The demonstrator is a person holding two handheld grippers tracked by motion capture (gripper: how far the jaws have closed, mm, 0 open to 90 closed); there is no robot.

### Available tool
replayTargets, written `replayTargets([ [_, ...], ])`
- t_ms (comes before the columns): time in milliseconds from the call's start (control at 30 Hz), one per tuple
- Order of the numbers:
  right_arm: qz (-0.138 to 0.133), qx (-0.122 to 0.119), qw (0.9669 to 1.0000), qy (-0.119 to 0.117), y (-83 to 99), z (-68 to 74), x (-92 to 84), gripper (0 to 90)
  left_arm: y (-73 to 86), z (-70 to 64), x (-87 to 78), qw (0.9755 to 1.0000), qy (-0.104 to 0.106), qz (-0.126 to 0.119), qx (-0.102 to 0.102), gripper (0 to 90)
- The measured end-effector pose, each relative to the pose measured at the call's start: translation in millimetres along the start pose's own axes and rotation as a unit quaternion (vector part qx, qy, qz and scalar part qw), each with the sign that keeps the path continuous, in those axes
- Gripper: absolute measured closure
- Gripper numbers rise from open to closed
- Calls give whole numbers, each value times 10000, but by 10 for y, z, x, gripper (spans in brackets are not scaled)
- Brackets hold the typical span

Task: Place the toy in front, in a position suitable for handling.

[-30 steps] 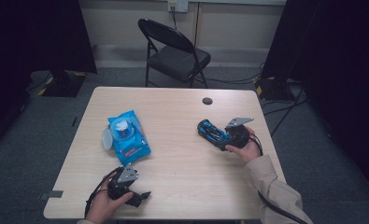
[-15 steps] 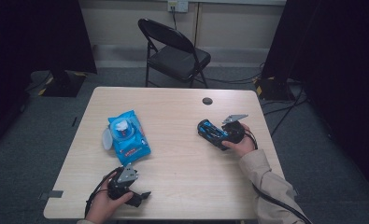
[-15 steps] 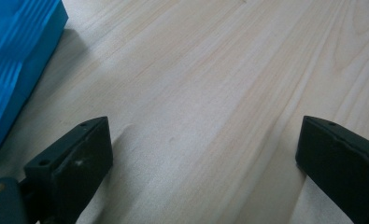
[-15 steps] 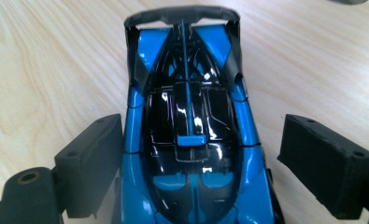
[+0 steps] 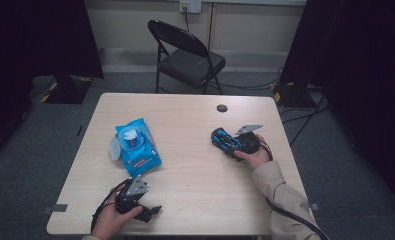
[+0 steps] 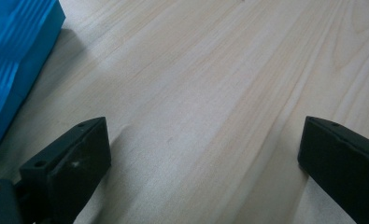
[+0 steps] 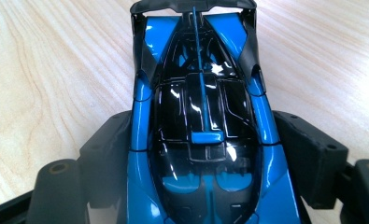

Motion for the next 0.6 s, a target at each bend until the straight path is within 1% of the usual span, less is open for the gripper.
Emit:
replayTargets([
  [33, -6, -14, 10000, 60, -2, 8, -5, 247, -1, 0, 0, 10000, 0, -5, -8, 20],
  [67, -6, -14, 10000, 60, -2, 8, -5, 247, -1, -1, 0, 10000, 1, -4, -7, 20],
  [100, 8, -26, 9999, 138, 1, 20, -13, 248, 0, 0, 0, 10000, 0, 1, 1, 20],
  [167, 5, -1, 9999, 158, 5, 28, -20, 248, -1, -1, 0, 10000, 2, -5, -8, 20],
  [233, 6, 41, 9999, 162, 8, 30, -27, 248, -1, -1, 0, 10000, 0, -4, -7, 20],
  [300, -70, 189, 9997, 133, 8, 37, -77, 248, -1, -1, 0, 10000, 1, -4, -7, 20],
  [333, -70, 189, 9997, 133, 8, 37, -77, 248, 0, 0, 0, 10000, 0, 1, -1, 20],
  [367, -88, 163, 9997, 179, 6, 37, -115, 248, -1, 0, 0, 10000, 0, -3, -7, 20],
  [467, -53, 155, 9997, 163, 13, 42, -137, 248, -1, 0, 0, 10000, 0, -3, -6, 19],
  [600, -4, 212, 9997, 135, 72, 51, -147, 248, -1, -6, 5, 10000, 14, 11, 4, 12],
])
Point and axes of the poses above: each handheld gripper's, and its own axes: x roughly forward along the jaws, y roughly out of its underside, z roughly to its left, the point moved 9 cm from there along x, roughly forward along the jaws, and after that the axes turned 10 degrees about z, right-handed, at the moved point
